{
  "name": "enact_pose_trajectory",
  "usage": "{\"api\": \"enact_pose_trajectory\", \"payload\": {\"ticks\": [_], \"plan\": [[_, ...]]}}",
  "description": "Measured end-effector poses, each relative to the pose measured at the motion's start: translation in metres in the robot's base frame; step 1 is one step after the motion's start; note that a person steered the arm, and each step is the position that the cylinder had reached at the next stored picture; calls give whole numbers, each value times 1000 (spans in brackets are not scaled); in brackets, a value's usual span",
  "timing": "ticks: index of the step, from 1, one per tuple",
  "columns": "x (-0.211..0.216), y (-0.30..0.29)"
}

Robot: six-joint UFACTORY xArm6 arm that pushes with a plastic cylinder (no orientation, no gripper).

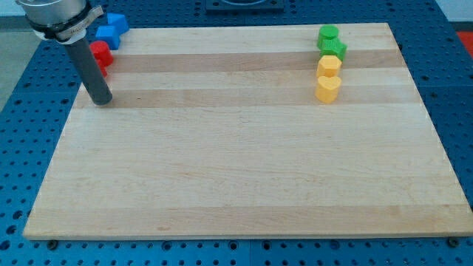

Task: Move your arm to the top right

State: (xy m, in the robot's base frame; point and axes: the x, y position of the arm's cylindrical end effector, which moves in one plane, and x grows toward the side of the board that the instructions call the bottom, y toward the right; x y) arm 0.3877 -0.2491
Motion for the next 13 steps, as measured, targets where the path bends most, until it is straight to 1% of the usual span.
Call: {"api": "enact_pose_trajectory", "payload": {"ticks": [9, 10, 11, 12, 13], "plan": [[1, -2], [16, 45], [44, 146], [73, 298], [108, 402]]}}
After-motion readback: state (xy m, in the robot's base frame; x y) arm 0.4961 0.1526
